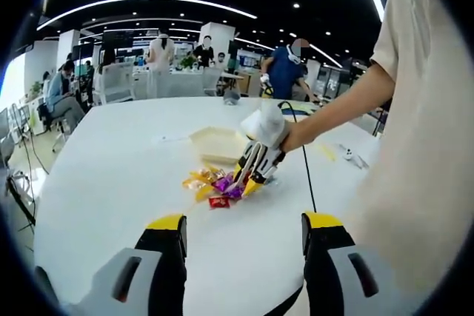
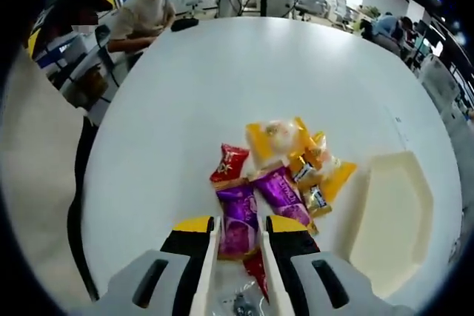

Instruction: Place the target food into the container with the food tongs after gripping and lifting it, then release it inside without dropping or visibly crushing the food.

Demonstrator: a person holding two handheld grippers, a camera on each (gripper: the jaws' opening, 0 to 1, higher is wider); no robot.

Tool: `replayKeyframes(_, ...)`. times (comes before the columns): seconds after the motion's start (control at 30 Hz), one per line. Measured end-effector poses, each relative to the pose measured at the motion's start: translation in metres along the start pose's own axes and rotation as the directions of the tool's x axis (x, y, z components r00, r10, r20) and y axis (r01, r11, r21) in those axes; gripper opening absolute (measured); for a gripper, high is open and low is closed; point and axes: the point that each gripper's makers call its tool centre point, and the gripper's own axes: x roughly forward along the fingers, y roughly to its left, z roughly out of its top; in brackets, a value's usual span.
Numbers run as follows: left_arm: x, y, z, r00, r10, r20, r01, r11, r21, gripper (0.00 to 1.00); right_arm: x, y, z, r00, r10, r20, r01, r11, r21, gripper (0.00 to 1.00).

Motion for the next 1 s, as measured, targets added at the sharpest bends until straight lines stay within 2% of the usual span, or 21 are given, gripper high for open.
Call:
replayKeyframes(0.33, 0.0024, -0.0006, -0.0048, 1.0, -0.011, -0.013, 0.011, 1.0, -0.012, 0.63, 0.0007, -0.001, -0.0005, 1.0, -0.003, 0.005, 0.003, 1.0, 0.02, 0.27)
replayKeyframes(0.57, 0.003, 0.001, -0.0052, 1.0, -0.012, -0.011, 0.012, 1.0, -0.016, 0.63, 0.0031, 0.0012, -0.0015, 0.999, -0.03, -0.026, 0.028, 0.998, -0.06, 0.26)
replayKeyframes(1.0, 0.0012, 0.0002, -0.0074, 1.0, -0.013, -0.01, 0.013, 1.0, -0.013, 0.62, 0.0019, 0.0005, -0.0011, 0.999, -0.039, -0.01, 0.039, 0.999, -0.037, 0.24)
